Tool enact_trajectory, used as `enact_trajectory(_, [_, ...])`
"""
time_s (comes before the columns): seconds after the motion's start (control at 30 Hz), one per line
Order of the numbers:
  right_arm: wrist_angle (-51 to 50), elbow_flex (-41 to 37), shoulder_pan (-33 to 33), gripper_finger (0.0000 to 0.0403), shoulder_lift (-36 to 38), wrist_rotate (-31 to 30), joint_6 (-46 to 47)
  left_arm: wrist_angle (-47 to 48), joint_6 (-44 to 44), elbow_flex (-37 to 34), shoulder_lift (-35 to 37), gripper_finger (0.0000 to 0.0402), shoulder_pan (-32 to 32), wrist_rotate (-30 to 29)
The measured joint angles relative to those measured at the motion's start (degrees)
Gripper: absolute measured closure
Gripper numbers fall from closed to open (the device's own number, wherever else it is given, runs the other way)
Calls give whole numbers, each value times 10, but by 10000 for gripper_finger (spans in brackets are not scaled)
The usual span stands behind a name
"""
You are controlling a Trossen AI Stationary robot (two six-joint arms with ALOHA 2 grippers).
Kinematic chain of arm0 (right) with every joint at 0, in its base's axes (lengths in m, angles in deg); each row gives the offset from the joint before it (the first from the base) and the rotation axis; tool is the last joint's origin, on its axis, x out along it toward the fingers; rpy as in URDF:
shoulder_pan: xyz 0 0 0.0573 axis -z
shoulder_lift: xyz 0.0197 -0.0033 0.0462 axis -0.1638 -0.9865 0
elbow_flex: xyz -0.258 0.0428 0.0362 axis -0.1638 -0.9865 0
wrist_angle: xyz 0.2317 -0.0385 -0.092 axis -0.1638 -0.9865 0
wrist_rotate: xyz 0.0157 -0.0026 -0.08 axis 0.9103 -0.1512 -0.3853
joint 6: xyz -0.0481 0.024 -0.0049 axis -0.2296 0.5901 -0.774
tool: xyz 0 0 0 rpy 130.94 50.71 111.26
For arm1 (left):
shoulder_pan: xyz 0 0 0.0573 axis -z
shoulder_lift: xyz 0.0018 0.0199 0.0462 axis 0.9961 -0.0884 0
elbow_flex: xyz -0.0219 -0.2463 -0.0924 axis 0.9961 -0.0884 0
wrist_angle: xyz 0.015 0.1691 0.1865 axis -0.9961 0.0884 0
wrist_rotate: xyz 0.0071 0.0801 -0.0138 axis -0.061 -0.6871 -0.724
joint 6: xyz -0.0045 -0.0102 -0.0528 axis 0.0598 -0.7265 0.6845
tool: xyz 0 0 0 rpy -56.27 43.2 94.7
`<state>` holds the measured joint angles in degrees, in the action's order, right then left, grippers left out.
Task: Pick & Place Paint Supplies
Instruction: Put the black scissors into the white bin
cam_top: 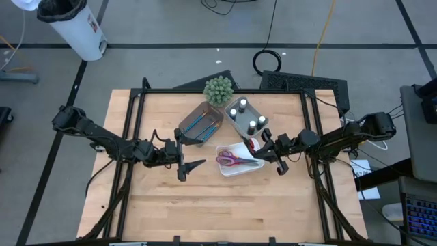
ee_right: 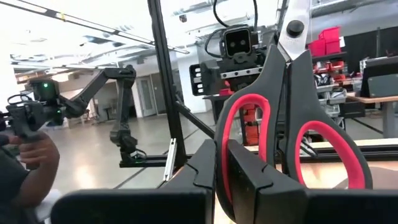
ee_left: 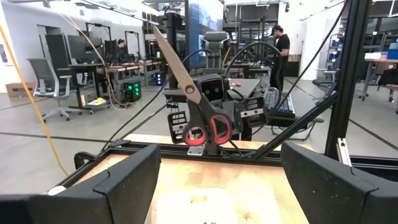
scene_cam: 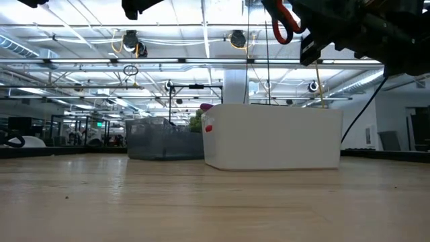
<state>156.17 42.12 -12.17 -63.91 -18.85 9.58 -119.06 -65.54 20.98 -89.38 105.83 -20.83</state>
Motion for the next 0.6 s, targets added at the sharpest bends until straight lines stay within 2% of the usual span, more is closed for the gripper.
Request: enact_trajectory(0.6, [0, 17, -7, 394, 0, 101, 12, 0, -2, 0, 0, 62, 0, 0])
